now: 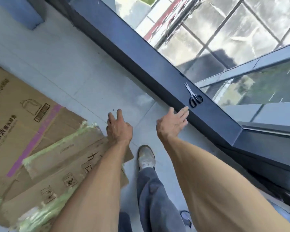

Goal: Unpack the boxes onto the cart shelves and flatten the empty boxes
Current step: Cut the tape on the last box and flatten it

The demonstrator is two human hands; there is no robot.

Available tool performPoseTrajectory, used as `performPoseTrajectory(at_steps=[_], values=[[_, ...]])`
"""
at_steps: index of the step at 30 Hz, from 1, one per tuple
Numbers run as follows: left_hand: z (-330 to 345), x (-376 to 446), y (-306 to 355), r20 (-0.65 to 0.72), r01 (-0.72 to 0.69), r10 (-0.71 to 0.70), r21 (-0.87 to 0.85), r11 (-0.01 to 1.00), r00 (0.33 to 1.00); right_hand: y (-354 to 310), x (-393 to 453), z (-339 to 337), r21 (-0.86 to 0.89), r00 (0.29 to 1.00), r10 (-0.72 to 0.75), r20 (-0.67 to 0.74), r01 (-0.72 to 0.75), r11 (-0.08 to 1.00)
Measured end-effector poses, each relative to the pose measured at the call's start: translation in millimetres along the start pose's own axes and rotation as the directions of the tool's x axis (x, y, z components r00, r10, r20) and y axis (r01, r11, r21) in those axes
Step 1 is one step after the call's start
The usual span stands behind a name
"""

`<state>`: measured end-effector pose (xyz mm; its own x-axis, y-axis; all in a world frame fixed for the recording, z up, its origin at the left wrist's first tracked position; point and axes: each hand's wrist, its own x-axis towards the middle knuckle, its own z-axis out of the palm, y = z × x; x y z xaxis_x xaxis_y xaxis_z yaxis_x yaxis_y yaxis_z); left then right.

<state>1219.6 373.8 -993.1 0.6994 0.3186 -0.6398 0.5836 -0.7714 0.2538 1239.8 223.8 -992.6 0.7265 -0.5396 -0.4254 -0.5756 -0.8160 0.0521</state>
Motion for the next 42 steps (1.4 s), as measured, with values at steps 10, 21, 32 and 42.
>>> performPoseTrajectory(at_steps=[10,21,32,42], values=[[94,13,77,0.129,-0.084,0.079,0.036,0.996,0.989,34,114,-3,-0.003,0.984,0.081,0.162,-0.082,0.997],[115,32,67,0.178,0.025,-0.039,0.08,0.996,0.983,37,121,41,-0.13,0.978,0.089,0.186,-0.066,0.989],[109,26,70,0.207,0.03,-0.038,0.039,0.999,0.978,38,76,43,0.033,0.994,-0.112,0.003,0.112,0.993],[49,-14,-2,0.298,0.354,-0.292,-0.183,0.917,0.909,-2,-35,49,0.545,0.929,-0.07,0.363,-0.151,0.825]])
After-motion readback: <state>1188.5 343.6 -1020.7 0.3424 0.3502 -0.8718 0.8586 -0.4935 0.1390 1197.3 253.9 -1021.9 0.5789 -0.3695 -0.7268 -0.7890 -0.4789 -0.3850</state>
